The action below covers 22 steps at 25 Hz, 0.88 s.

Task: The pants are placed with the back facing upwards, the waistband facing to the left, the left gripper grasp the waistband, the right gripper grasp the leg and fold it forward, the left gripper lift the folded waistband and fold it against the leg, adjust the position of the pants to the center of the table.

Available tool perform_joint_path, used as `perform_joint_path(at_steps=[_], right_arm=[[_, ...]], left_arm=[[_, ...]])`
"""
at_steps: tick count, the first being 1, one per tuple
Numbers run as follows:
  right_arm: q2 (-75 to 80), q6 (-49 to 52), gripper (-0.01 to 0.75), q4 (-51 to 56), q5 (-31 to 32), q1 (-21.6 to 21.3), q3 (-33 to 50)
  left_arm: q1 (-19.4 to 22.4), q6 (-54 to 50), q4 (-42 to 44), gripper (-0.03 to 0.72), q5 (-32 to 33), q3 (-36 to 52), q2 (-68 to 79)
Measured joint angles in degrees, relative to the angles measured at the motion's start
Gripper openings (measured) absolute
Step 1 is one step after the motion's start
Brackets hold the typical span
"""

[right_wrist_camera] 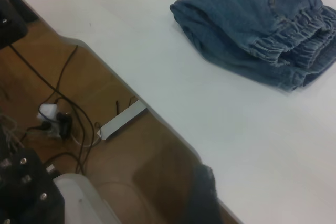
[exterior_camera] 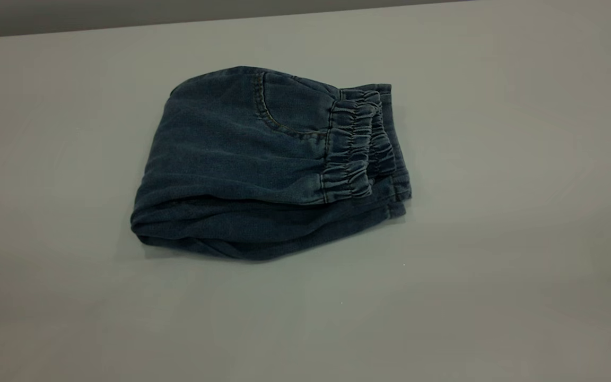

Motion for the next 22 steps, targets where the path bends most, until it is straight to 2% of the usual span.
perform_joint_path(at_steps=[10,13,16,22], right_arm=[[0.0,0.0,0.515,0.1,0.0,0.0,0.0],[-0.1,0.0,0.515,0.5,0.1,-1.9,0.0],[-0.1,0.0,0.515,1.6,0.1,-7.9,0.0],[-2.2,0.0,0.515,1.3,0.0,-26.7,0.0]], left_arm=[[0.0,-0.4,3.0,0.561,-1.1,0.6,0.0],[0.0,-0.4,2.6,0.561,-1.1,0.6,0.0],[0.0,-0.4,2.6,0.561,-1.1,0.6,0.0],[0.2,-0.4,2.6,0.561,-1.1,0.6,0.0]])
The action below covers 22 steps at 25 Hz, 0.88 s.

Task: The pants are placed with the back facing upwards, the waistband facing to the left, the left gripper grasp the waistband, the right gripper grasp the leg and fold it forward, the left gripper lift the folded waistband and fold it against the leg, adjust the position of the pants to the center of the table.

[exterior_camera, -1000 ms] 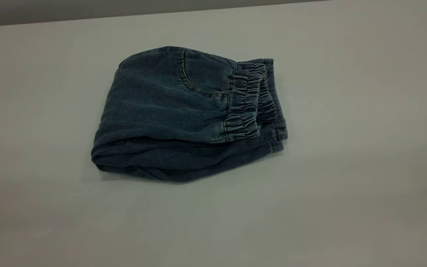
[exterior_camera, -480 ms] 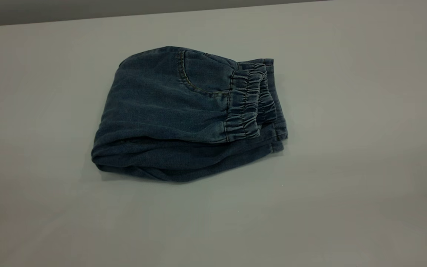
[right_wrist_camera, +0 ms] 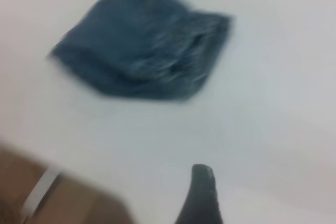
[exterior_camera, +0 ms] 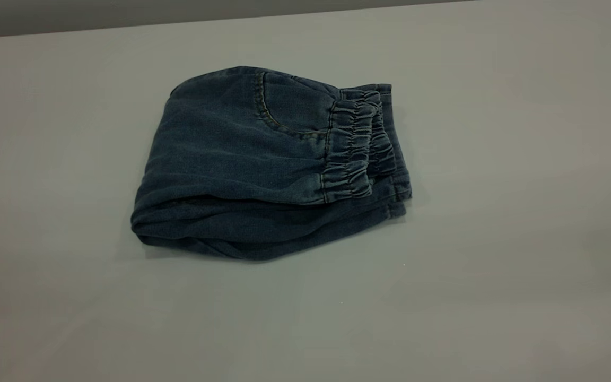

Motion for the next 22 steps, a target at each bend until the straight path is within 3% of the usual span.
perform_joint_path(at_steps=[3,5,11,22], right_arm=[[-4.1,0.0,0.515,0.1,0.1,-6.7,0.0],[-5.0,0.0,0.515,0.6,0.4,-8.5,-0.1],[-5.0,0.0,0.514,0.5,0.0,-8.8,0.0],[-4.9,0.0,0.514,0.6,0.0,-8.7,0.0]], left_arm=[[3.2,0.0,0.0,0.561,0.0,0.0,0.0],[6.4,0.0,0.0,0.561,0.0,0.0,0.0],[15.1,0.0,0.0,0.561,0.0,0.0,0.0],[14.1,0.1,0.0,0.561,0.0,0.0,0.0]])
